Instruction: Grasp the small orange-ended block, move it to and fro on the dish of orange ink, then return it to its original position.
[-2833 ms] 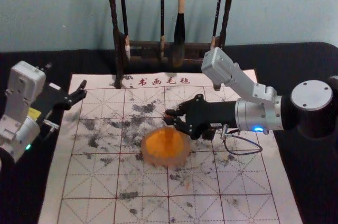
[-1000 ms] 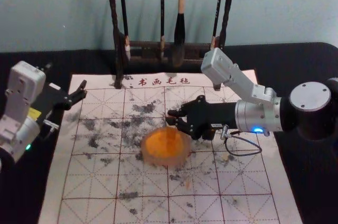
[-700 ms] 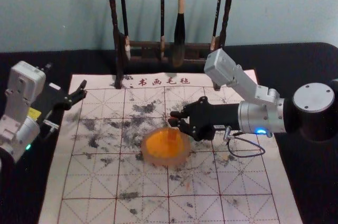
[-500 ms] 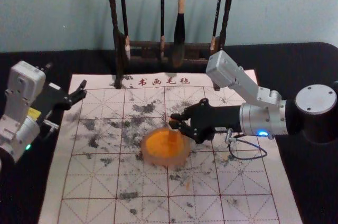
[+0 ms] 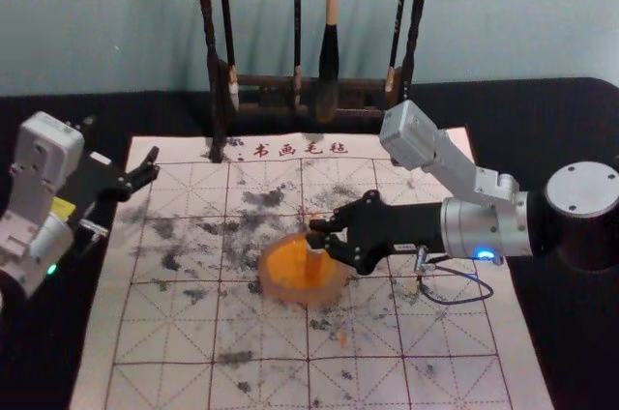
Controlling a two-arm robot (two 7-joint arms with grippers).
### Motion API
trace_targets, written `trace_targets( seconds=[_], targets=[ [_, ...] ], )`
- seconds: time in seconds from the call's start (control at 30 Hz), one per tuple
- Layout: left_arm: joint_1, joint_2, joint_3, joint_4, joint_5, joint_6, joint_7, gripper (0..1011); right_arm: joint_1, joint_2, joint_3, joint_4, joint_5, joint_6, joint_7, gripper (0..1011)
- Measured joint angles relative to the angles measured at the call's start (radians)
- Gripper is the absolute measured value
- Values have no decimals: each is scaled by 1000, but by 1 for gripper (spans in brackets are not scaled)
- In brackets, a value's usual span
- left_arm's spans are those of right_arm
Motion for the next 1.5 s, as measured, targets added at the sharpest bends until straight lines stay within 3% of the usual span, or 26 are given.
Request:
trace_targets(
  seconds=[0.77,1.5],
  targets=[
    [0,0,0,0,0,0,0,1001,19,-44,-33,18,-8,10,-20,119],
    [0,0,0,0,0,0,0,1001,48,-98,-20,84,-32,20,-65,119]
  ],
)
